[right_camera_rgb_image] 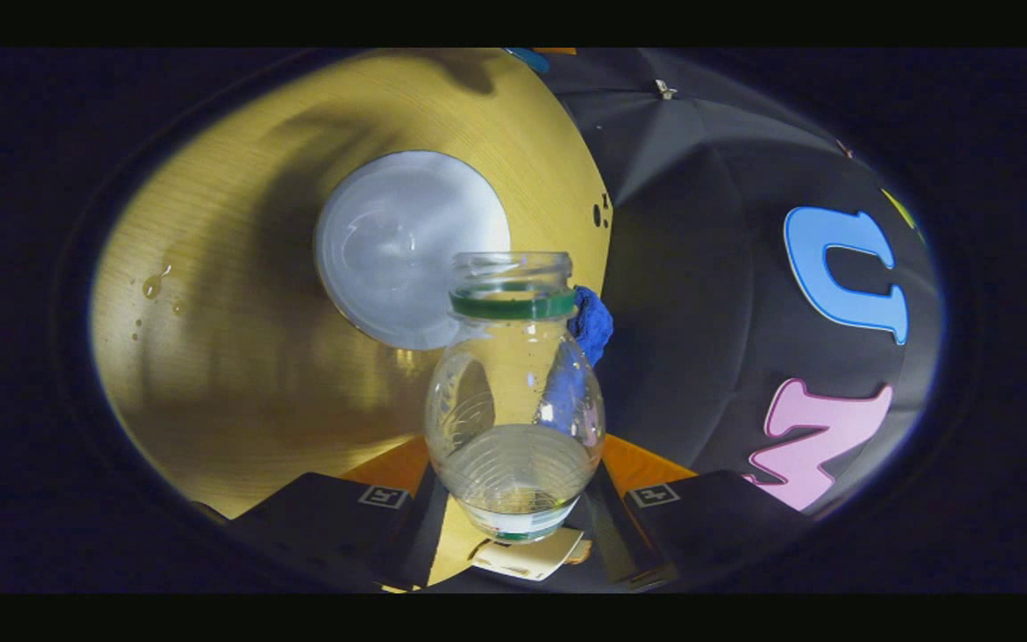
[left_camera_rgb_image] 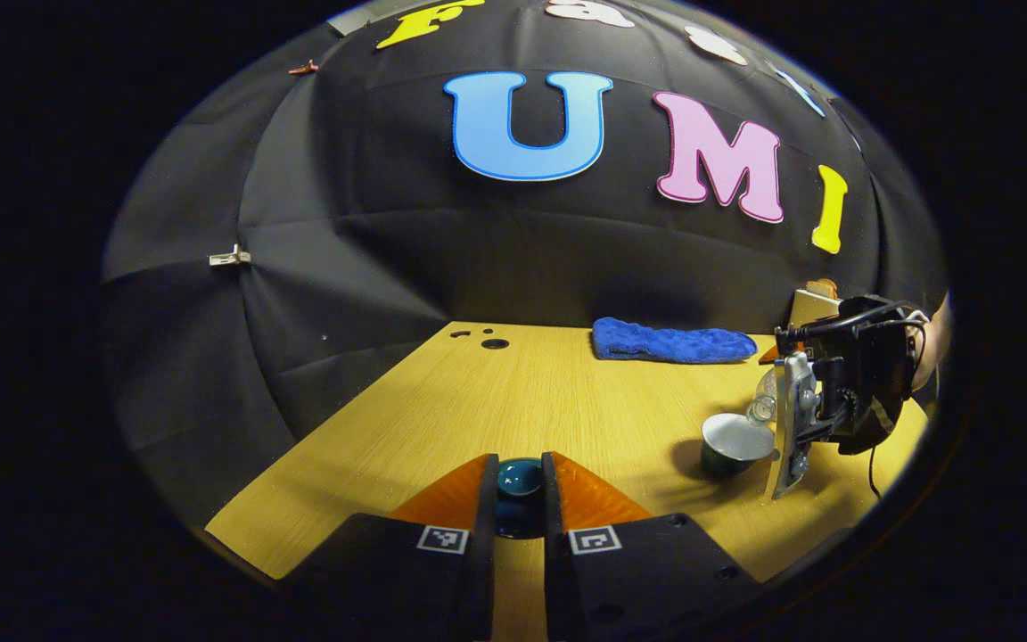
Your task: Open the teacup lid with one hand, grasp the water bottle and pour water into the teacup with the other hand; after pouring, place the water bottle on the coaster and then close the teacup lid.
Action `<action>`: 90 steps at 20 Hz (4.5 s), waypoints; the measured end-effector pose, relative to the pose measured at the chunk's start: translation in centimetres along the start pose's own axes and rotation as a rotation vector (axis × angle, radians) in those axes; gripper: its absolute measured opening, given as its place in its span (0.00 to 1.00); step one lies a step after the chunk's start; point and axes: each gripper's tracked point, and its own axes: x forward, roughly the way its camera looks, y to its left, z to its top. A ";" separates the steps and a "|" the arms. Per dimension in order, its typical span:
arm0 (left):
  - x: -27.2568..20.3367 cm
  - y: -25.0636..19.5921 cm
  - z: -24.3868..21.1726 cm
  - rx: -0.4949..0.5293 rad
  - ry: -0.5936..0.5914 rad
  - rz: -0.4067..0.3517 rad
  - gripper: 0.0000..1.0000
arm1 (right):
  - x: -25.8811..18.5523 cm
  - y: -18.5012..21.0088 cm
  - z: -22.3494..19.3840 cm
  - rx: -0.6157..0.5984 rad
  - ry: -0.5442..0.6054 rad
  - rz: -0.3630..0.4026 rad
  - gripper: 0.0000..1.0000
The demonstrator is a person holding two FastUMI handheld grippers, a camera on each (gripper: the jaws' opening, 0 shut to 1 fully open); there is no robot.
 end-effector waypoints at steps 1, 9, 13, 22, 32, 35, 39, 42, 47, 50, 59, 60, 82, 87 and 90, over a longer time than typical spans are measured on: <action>-0.1 0.0 -0.1 -0.004 0.000 0.001 0.27 | -0.1 0.0 0.1 -0.011 -0.001 -0.003 0.74; -0.7 -0.6 0.1 0.010 -0.002 -0.007 0.27 | -0.1 -0.6 0.7 -0.109 -0.023 0.001 0.70; -0.9 -0.8 0.0 0.005 -0.001 -0.010 0.27 | 0.3 -1.0 0.4 -0.163 -0.021 0.007 0.70; -1.8 -0.5 0.1 -0.013 -0.007 0.000 0.27 | 0.6 -1.2 0.3 -0.218 0.001 0.018 0.74; -1.9 -0.3 -0.1 -0.023 0.002 0.009 0.27 | 0.9 -1.9 -0.2 -0.278 0.009 0.020 0.70; -1.8 -0.2 0.0 -0.019 -0.001 0.010 0.27 | 1.0 -2.1 0.0 -0.309 0.004 0.016 0.70; -1.7 -0.1 0.1 -0.025 -0.007 0.013 0.30 | 1.0 -2.5 0.1 -0.339 0.002 0.018 0.74; -1.5 0.1 -0.2 -0.029 -0.006 0.023 0.27 | 1.0 -2.5 0.2 -0.355 -0.001 0.032 0.74; -1.5 0.2 -0.3 -0.045 -0.006 0.033 0.30 | 1.2 -3.0 0.4 -0.388 -0.012 0.028 0.74; -1.5 0.4 -0.2 -0.042 -0.010 0.035 0.27 | 1.3 -3.2 0.4 -0.416 -0.012 0.037 0.74; -1.9 1.0 0.1 -0.057 -0.018 0.055 0.27 | 0.7 -4.0 0.4 -0.469 -0.005 0.047 0.74; -1.9 0.9 0.2 -0.061 -0.023 0.057 0.27 | 0.6 -4.1 0.5 -0.477 -0.009 0.049 0.74; -1.8 0.2 2.4 -0.068 -0.058 0.070 0.27 | 0.0 -4.6 0.9 -0.505 0.024 0.096 0.74; -1.7 -1.3 3.3 -0.055 -0.058 0.056 0.27 | -0.4 -3.3 -0.2 -0.354 0.055 0.156 0.74; -1.7 -2.2 4.0 -0.082 -0.057 0.048 0.27 | -0.9 -2.5 -1.3 -0.191 0.078 0.198 0.74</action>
